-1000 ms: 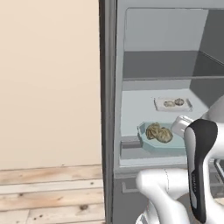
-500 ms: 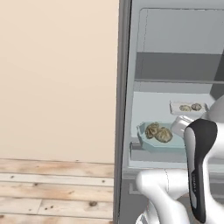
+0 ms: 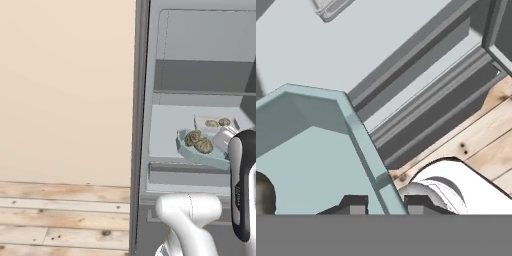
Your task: Place two dumplings into each of the tupperware containers and then place the containers in the fridge.
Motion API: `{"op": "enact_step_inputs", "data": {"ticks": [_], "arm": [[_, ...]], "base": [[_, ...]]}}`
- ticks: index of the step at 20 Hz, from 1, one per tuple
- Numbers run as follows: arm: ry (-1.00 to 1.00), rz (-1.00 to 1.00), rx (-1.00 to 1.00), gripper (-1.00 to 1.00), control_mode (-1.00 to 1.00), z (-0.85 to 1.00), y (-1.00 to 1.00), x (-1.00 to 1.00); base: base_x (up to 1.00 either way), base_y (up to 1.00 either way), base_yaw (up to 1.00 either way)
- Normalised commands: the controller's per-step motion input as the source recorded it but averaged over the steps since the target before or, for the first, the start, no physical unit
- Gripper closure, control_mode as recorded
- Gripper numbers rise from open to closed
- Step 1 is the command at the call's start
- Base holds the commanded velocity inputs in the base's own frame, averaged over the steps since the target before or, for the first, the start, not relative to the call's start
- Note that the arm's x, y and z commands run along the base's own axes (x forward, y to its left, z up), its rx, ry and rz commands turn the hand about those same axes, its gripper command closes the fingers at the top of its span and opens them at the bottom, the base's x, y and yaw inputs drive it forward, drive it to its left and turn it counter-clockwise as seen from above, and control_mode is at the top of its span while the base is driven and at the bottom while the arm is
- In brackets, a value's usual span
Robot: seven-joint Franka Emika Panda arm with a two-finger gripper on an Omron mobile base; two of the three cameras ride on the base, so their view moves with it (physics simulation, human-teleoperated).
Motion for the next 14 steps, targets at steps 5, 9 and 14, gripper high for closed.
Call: {"op": "enact_step_inputs", "data": {"ticks": [5, 9, 14], "arm": [[0.00, -0.22, 0.00, 1.00, -1.00, -0.13, -0.18, 0.58], [0.00, -0.10, 0.01, 1.00, -1.00, -0.23, -0.68, 0.43], [-0.03, 0.00, 0.00, 1.00, -1.00, -0.27, -0.11, 0.56]], "base": [[0.00, 0.00, 0.00], [0.00, 0.00, 0.00], [0.00, 0.00, 0.00]]}}
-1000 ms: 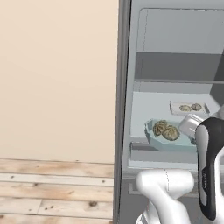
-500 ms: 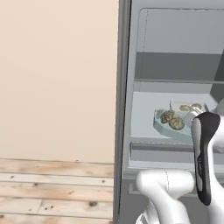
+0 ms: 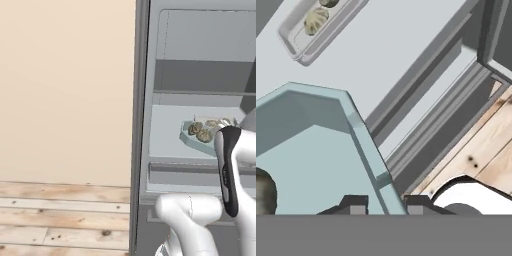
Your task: Place two dumplings into each of the tupperware containers and then place the containers in the fridge.
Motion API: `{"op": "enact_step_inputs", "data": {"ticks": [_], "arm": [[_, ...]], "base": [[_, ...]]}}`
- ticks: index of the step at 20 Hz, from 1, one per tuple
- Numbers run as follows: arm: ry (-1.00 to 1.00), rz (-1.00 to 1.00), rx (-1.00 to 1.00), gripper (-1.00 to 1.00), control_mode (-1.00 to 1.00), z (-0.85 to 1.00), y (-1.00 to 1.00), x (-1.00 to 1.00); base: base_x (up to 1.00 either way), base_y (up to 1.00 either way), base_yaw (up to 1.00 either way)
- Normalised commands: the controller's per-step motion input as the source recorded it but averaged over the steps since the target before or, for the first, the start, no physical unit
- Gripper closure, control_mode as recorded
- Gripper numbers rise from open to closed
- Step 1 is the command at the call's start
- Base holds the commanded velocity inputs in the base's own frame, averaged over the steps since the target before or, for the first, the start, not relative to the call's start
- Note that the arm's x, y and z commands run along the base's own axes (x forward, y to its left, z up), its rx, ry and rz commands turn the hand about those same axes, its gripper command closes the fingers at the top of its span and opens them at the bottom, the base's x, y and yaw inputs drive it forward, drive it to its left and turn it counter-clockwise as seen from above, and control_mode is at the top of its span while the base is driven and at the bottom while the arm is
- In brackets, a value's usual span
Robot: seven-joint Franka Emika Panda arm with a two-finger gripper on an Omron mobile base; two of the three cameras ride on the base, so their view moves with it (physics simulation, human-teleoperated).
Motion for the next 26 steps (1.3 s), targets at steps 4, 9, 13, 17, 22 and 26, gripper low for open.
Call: {"op": "enact_step_inputs", "data": {"ticks": [4, 9, 13, 17, 22, 26], "arm": [[0.00, 0.03, 0.00, 1.00, -1.00, -0.31, 0.00, 0.68], [0.00, 0.04, 0.00, 1.00, -1.00, -0.35, 0.00, 0.67], [0.00, 0.05, 0.00, 1.00, -1.00, -0.34, 0.00, 0.68], [0.00, 0.06, 0.00, 1.00, -1.00, -0.36, 0.00, 0.66], [0.00, 0.07, 0.00, 1.00, -1.00, -0.36, -0.04, 0.70], [0.00, 0.05, 0.00, 1.00, -1.00, -0.31, -0.25, 0.71]], "base": [[0.00, 0.00, 0.00], [0.00, 0.00, 0.00], [0.00, 0.00, 0.00], [0.00, 0.00, 0.00], [0.00, 0.00, 0.00], [0.00, 0.00, 0.00]]}}
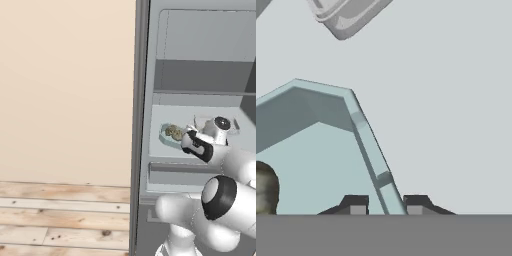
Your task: Place two dumplings into each of the tupperware containers and then place the containers in the fridge.
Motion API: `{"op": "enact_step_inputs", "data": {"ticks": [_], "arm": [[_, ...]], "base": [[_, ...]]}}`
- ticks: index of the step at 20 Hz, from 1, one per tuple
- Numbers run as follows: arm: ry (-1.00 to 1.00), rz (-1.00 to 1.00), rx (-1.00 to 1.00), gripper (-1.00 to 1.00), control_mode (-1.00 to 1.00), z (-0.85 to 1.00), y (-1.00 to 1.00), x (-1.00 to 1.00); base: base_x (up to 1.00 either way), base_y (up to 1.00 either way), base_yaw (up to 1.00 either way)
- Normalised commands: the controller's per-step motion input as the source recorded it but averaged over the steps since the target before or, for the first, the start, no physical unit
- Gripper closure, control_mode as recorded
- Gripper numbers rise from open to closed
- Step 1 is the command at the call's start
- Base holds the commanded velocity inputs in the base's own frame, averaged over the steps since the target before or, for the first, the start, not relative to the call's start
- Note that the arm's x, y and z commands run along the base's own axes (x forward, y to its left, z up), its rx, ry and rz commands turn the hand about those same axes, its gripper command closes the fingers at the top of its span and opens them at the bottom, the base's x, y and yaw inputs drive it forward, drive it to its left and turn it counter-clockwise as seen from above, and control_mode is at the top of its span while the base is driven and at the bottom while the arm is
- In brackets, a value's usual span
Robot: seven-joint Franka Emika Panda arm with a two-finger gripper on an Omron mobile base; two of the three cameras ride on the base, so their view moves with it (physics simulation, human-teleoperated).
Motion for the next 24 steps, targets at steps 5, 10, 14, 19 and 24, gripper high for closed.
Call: {"op": "enact_step_inputs", "data": {"ticks": [5, 10, 14, 19, 24], "arm": [[0.00, 0.04, 0.00, 1.00, -1.00, -0.27, -0.36, 0.71], [0.00, 0.03, 0.00, -1.00, -1.00, -0.22, -0.17, 0.57], [-0.18, 0.00, 0.00, -1.00, -1.00, -0.01, 0.00, -0.21], [-0.37, 0.00, 0.00, -1.00, -1.00, 0.01, 0.00, -0.41], [-0.24, 0.01, 0.00, -1.00, -1.00, 0.39, -0.12, -0.69]], "base": [[0.00, 0.00, 0.00], [0.00, 0.00, 0.00], [0.00, 0.00, 0.00], [0.00, 0.00, 0.00], [0.00, 0.00, 0.00]]}}
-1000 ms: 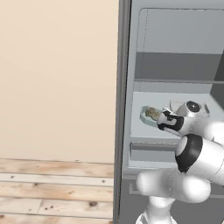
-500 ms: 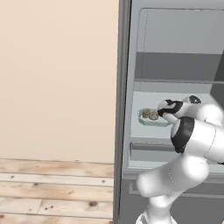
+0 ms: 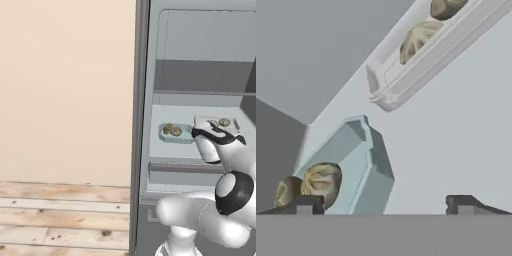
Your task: Place two dumplings into each of the tupperware containers and then place the containers in the fridge.
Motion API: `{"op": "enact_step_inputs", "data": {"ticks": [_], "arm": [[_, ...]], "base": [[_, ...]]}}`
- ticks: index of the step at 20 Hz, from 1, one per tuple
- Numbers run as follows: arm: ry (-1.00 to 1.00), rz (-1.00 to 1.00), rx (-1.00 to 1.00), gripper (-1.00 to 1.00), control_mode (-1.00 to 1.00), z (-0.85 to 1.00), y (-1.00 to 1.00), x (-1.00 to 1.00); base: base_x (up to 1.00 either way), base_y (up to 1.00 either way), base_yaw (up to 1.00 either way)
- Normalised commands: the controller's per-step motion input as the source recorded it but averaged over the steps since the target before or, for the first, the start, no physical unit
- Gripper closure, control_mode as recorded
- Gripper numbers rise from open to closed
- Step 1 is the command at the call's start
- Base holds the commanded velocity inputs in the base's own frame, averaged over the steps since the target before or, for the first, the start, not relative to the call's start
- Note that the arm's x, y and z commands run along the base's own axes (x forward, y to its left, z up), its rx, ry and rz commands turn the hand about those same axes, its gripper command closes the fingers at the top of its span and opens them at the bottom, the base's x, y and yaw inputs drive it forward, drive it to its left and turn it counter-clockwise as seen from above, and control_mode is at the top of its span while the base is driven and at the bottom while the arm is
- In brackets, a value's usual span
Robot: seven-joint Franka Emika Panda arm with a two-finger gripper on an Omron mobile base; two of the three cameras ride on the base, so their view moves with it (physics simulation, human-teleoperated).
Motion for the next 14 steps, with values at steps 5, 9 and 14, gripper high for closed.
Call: {"op": "enact_step_inputs", "data": {"ticks": [5, 9, 14], "arm": [[-0.08, 0.08, -0.08, -1.00, -1.00, 0.79, -0.01, -1.00], [0.00, 0.09, -0.28, -1.00, -1.00, 1.00, 0.00, -1.00], [0.04, 0.10, -0.37, -1.00, -1.00, 1.00, 0.09, -1.00]], "base": [[0.00, 0.00, 0.00], [0.00, 0.00, 0.00], [0.00, 0.00, 0.00]]}}
